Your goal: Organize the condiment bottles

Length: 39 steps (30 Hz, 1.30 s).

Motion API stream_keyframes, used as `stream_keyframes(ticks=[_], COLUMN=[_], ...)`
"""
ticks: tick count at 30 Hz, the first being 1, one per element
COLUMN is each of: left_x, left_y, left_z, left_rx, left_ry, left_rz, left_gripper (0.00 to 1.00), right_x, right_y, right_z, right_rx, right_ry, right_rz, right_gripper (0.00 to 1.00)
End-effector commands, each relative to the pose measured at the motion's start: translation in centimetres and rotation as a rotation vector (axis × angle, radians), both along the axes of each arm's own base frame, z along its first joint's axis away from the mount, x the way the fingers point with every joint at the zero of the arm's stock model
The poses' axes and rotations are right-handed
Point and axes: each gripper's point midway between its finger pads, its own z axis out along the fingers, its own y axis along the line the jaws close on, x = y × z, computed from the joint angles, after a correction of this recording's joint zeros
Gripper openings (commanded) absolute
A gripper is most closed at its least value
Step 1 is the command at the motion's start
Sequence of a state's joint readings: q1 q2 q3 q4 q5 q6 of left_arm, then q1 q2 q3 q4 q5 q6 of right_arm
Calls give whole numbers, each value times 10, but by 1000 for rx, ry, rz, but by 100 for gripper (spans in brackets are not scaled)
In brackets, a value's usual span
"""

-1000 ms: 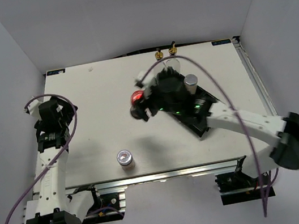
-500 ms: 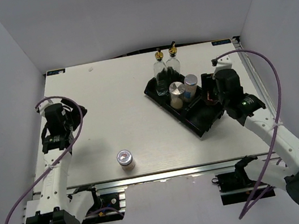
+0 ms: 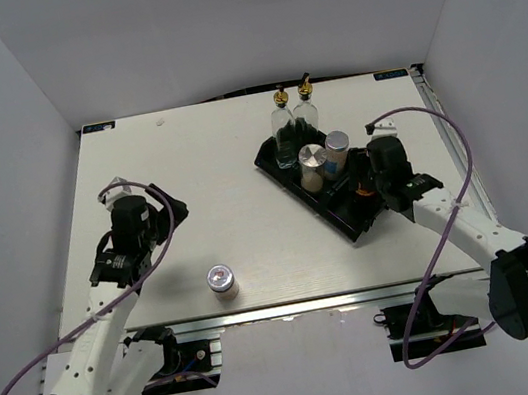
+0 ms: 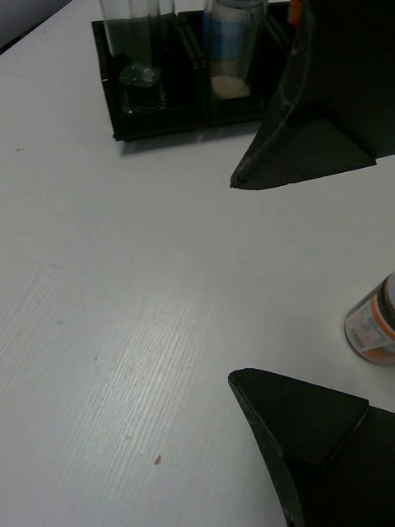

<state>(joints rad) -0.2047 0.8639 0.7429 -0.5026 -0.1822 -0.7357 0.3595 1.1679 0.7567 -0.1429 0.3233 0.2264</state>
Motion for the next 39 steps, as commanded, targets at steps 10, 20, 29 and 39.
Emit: stream_keyframes(ticks=[10, 20, 29, 39], left_x=[-20, -17, -16, -42], left_y=[-24, -38, -57, -66], left_z=[1, -2, 2, -20], left_rx=[-10, -6, 0, 23], left_ry=[-4, -16, -25, 80], left_rz=[-33, -97, -228, -346], left_gripper=[98, 98, 98, 98], right_x=[27, 21, 22, 29], right_y=[4, -5, -9, -6], right_z=[23, 10, -1, -2], right_rx=[124, 93, 73, 77], right_ry=[-231, -234, -227, -229], right_rz=[-58, -83, -101, -105], right_gripper=[11, 25, 41, 72])
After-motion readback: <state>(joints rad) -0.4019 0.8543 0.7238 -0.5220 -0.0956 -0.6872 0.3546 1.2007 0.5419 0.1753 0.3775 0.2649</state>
